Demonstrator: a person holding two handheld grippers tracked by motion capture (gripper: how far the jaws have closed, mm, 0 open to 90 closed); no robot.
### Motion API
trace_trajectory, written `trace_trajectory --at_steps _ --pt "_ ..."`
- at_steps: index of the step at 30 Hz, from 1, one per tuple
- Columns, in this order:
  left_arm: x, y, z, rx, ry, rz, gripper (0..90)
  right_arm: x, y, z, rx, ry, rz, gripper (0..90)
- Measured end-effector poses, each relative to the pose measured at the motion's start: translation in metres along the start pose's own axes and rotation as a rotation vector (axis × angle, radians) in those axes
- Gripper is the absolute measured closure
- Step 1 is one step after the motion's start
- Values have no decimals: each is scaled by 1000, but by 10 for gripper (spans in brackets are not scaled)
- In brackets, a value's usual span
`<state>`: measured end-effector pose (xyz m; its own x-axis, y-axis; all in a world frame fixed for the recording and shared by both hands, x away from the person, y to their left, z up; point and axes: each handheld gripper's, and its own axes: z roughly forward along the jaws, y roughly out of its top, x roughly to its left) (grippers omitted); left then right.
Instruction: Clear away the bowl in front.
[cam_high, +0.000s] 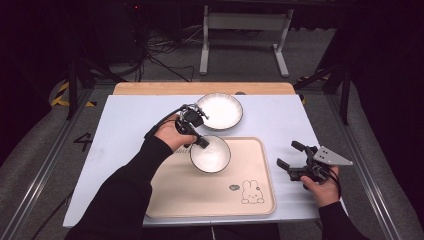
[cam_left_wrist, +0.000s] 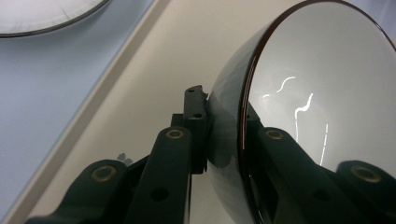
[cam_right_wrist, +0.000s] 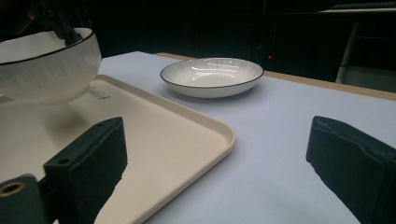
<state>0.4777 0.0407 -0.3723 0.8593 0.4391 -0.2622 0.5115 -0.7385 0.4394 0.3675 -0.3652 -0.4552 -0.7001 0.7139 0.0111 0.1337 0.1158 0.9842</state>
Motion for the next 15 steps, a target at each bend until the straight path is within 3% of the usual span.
trace_trajectory --at_steps 15 --pt "-4 -2 19 62 -20 23 812 0 0 0 -2 -1 -1 56"
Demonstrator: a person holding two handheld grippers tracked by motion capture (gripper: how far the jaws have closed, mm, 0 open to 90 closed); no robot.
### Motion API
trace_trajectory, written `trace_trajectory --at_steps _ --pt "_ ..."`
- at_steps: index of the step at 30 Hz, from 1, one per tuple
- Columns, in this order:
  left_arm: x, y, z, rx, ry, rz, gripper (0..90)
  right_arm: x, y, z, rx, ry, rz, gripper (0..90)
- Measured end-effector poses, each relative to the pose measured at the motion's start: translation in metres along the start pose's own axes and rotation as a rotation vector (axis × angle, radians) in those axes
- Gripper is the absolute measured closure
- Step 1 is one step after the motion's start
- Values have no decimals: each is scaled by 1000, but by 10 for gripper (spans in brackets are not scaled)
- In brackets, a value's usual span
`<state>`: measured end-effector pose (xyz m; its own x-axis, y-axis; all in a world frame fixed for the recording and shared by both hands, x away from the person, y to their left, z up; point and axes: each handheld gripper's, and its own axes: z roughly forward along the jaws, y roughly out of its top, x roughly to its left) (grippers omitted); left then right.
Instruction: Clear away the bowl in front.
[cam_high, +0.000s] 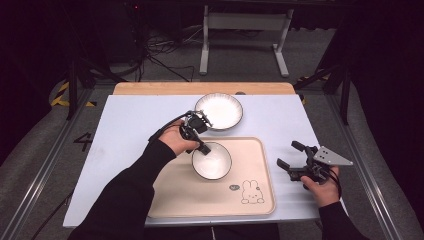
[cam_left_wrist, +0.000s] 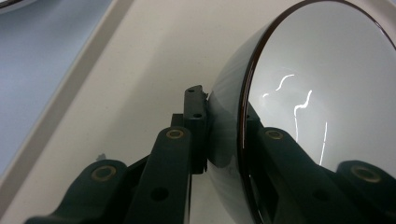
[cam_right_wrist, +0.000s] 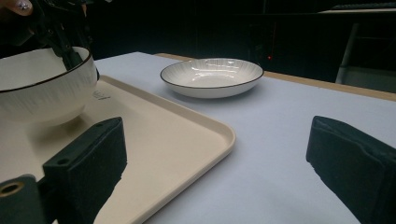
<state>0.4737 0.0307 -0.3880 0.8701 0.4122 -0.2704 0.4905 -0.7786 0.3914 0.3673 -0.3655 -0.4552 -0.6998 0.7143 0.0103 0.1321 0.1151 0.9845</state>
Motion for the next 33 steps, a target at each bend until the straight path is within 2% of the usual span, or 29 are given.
trace_trajectory --at_steps 5,16,33 --pt "0 1 6 4 -10 15 811 0 0 0 0 1 0 56" --pt "1 1 15 30 -24 11 811 0 0 0 -2 1 0 55" --pt "4 -1 22 27 -38 2 809 0 0 0 -3 1 -1 55"
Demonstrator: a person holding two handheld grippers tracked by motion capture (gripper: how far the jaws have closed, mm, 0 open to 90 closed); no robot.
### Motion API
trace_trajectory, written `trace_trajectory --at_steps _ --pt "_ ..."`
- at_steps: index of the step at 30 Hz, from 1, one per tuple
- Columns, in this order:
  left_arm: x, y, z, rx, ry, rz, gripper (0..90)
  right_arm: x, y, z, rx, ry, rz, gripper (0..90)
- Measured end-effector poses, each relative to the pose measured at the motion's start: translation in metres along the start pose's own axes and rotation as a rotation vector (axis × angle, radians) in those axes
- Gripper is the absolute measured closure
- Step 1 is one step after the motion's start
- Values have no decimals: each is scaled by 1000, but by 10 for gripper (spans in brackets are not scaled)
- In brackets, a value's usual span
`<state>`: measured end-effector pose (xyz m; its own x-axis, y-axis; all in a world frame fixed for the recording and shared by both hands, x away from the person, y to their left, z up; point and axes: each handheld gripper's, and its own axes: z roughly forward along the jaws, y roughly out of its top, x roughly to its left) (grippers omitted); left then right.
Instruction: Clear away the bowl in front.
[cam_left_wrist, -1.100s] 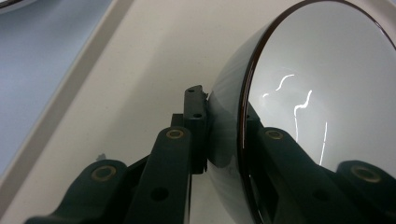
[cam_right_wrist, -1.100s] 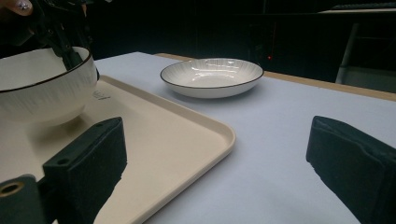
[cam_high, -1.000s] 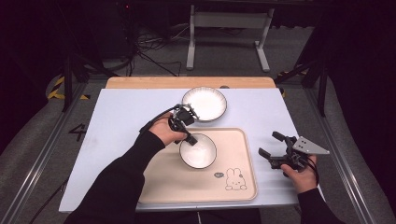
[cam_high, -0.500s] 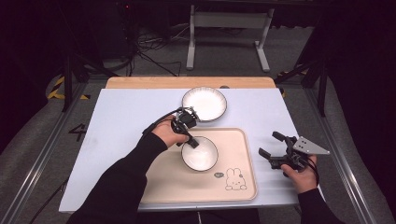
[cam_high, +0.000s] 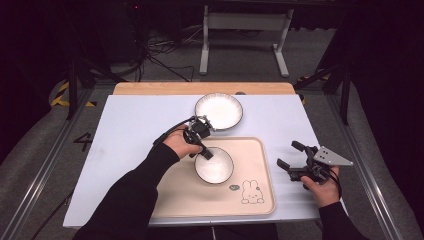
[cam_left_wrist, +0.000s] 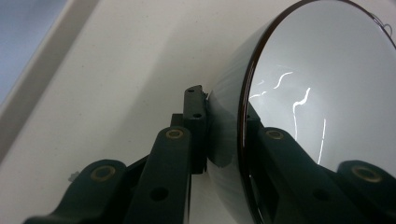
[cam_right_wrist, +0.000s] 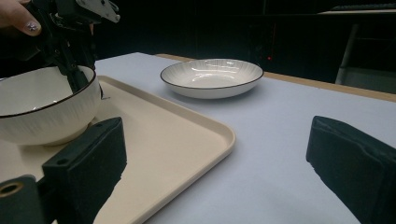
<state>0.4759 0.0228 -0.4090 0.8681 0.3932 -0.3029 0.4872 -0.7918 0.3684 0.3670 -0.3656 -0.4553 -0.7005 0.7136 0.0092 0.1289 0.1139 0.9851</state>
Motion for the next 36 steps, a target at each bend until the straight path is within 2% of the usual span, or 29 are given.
trace_trajectory --at_steps 9,14,16,20,22,24,28,31,33,35,36 --pt "3 -1 0 6 -14 -3 799 0 0 0 0 0 0 56" --pt "3 -2 3 26 7 -5 746 0 0 0 1 0 0 56" --pt "4 -2 2 6 -7 -12 724 0 0 0 1 0 0 56" --pt "4 -3 0 -19 -3 -12 674 0 0 0 2 -2 1 55" --pt "3 -3 -1 -36 13 -2 599 0 0 0 0 -2 0 55" --pt "2 -4 -4 -52 45 15 585 0 0 0 0 -1 0 55" --pt "-2 -6 -7 -106 89 64 493 0 0 0 1 -3 0 55" --pt "-1 -9 -11 -157 51 29 452 0 0 0 -3 -2 0 55" --pt "-5 -11 -14 -176 80 64 507 1 0 0 -2 -2 -2 55" --pt "-8 -14 -18 -220 101 73 458 1 0 0 -2 -1 -2 55" --pt "-9 -16 -20 -259 118 82 431 0 0 0 -3 -2 -2 55"
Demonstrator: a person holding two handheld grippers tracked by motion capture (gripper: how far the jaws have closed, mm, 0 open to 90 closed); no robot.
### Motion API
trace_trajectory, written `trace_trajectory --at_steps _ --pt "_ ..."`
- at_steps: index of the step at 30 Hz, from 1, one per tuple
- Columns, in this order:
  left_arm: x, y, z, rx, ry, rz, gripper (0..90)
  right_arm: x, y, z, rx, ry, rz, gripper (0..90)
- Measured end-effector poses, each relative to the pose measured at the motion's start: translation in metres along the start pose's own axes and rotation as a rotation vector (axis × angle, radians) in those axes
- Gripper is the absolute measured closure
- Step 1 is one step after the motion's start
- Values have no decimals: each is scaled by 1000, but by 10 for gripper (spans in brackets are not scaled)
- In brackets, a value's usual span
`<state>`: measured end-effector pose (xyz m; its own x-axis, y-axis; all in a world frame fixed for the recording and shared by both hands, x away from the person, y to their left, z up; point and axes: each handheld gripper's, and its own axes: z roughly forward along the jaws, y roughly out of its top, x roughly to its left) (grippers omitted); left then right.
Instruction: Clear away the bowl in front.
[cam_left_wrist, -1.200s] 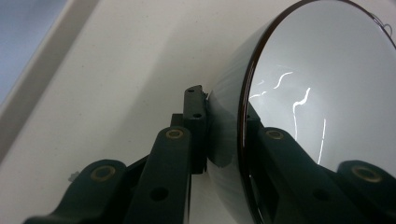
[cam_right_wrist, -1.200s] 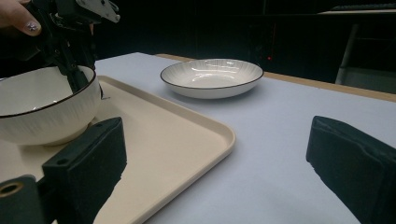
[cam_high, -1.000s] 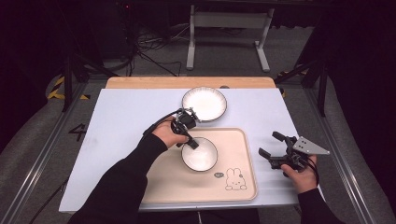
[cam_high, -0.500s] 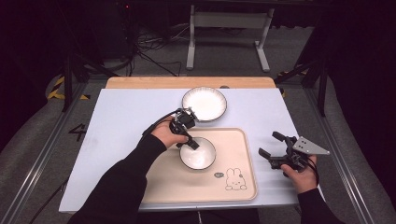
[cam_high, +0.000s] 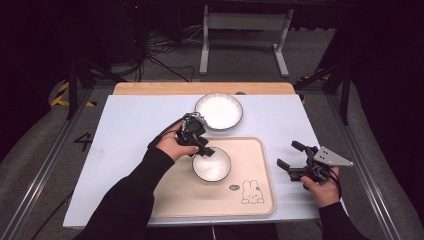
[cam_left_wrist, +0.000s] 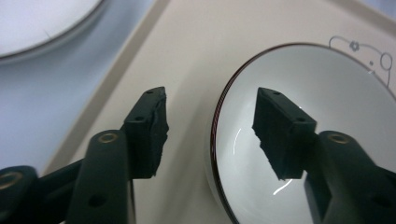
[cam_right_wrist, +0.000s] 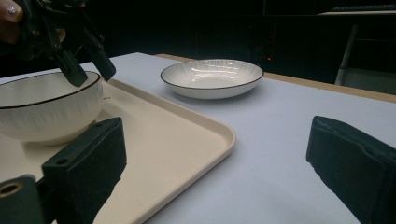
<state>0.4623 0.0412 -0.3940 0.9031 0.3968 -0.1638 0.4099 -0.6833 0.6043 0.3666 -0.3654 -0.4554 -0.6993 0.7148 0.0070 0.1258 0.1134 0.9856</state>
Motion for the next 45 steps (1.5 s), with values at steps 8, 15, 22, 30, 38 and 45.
trace_trajectory --at_steps 8,15,22,30,38,45 --pt "-7 -9 -14 -192 10 59 315 0 0 0 6 -1 -2 55" --pt "-15 -20 -28 -304 35 50 222 0 0 0 3 0 -5 55" --pt "-16 -32 -39 -378 -15 16 110 0 0 0 2 1 -5 55" --pt "-18 -52 -48 -549 22 23 88 1 0 0 4 0 -5 54" --pt "-17 -68 -61 -564 95 11 66 1 0 0 4 -2 -7 53" --pt "-14 -85 -70 -589 129 -23 66 1 0 1 8 -2 -9 53"
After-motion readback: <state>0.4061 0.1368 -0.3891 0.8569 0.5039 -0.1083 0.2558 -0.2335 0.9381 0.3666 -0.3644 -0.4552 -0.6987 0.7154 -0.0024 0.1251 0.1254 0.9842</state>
